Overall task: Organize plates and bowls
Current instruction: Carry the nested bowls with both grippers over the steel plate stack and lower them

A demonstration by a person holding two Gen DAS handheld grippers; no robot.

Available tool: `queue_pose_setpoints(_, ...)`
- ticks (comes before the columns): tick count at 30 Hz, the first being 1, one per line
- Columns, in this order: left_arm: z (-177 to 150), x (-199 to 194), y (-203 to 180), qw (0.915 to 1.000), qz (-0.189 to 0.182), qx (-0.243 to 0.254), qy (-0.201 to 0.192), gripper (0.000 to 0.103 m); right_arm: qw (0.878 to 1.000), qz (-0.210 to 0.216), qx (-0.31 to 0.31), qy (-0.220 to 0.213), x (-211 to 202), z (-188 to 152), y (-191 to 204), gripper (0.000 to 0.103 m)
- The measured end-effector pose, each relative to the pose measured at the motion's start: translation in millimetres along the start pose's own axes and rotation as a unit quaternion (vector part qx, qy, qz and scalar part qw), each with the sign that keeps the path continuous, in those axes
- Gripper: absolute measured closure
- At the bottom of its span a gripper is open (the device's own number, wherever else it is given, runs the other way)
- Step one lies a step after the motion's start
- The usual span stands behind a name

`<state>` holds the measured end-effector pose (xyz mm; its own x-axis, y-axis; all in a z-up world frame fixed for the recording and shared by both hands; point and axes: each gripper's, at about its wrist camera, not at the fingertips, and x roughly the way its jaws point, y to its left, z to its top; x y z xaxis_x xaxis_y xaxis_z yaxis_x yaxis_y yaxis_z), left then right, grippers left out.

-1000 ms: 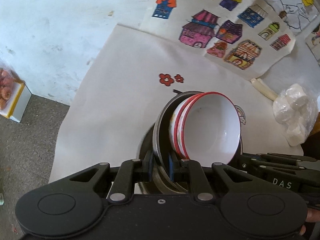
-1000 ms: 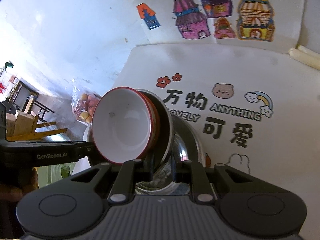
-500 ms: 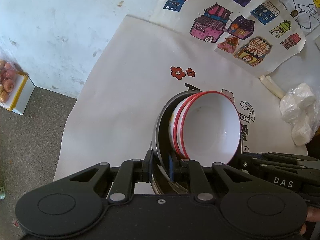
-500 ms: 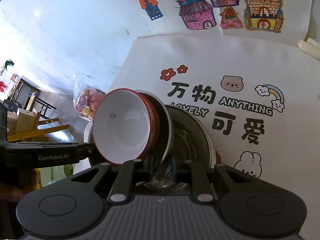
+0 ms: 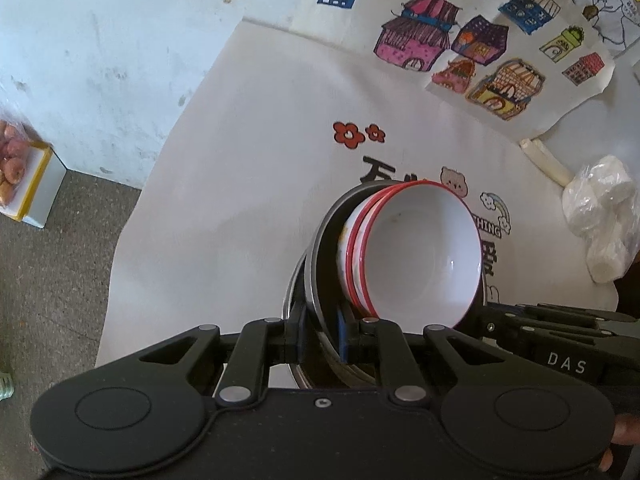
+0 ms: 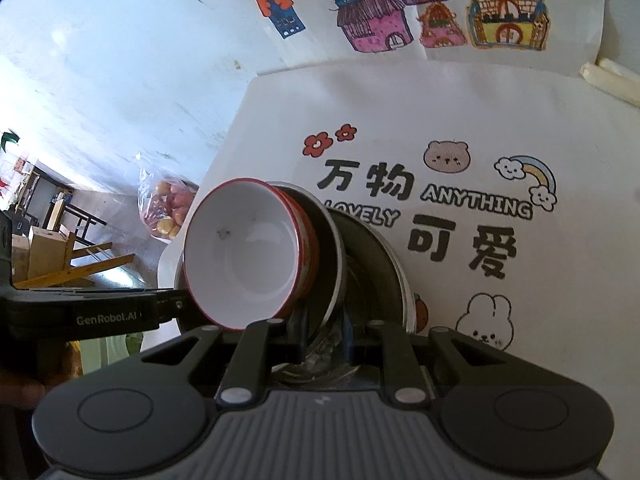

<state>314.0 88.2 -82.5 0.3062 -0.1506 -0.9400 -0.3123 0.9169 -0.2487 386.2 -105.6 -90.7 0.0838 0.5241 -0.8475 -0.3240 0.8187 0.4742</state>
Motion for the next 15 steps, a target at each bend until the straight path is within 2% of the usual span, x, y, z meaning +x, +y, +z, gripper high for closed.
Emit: queue_pose_setpoints(15,2.5,6.6,-4.6,0.9999,0.003,0.006,0.009,0.088,1.000,-0.005,0.016,0.009,4.7,-3.2,-5.4,0.084)
